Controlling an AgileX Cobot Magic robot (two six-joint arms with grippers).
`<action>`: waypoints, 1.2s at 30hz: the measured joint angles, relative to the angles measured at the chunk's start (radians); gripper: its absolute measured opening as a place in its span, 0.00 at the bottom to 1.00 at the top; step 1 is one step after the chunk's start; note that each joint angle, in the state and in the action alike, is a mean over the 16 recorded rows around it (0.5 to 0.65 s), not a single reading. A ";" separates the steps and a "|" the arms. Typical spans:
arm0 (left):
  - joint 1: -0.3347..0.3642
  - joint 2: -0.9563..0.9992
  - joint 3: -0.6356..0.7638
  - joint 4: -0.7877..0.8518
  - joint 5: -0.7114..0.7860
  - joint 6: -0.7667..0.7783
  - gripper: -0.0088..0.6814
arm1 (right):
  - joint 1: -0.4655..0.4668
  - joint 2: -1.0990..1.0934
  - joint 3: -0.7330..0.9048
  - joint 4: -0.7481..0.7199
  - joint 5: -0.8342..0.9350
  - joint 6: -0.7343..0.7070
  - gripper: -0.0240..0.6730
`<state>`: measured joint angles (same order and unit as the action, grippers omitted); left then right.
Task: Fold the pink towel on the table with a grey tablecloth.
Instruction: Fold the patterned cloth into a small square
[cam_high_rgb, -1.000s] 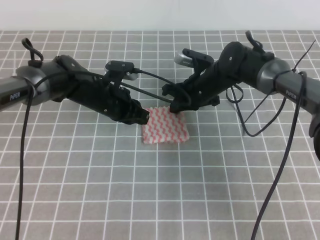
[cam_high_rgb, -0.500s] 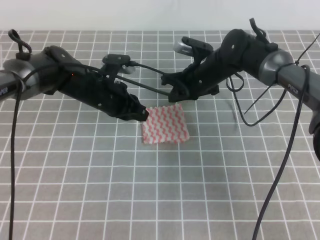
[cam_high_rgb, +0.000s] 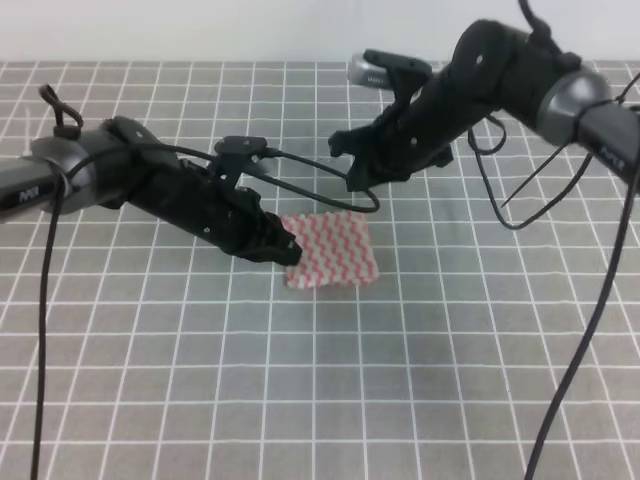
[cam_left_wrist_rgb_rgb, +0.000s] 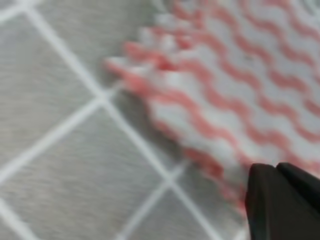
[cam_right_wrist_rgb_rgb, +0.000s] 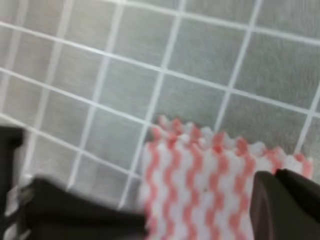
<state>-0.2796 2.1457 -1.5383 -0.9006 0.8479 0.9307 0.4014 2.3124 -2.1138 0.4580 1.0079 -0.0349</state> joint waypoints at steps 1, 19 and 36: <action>0.000 0.003 -0.001 -0.002 -0.009 0.001 0.01 | 0.000 -0.007 0.000 -0.003 0.012 0.000 0.01; 0.007 0.013 -0.063 -0.032 -0.066 0.015 0.01 | 0.034 -0.035 0.021 -0.031 0.175 -0.001 0.01; 0.064 -0.046 -0.071 -0.052 -0.044 0.004 0.01 | 0.060 -0.021 0.121 -0.053 0.106 0.004 0.01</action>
<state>-0.2156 2.1001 -1.6092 -0.9523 0.8037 0.9347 0.4612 2.2912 -1.9933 0.4048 1.1139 -0.0306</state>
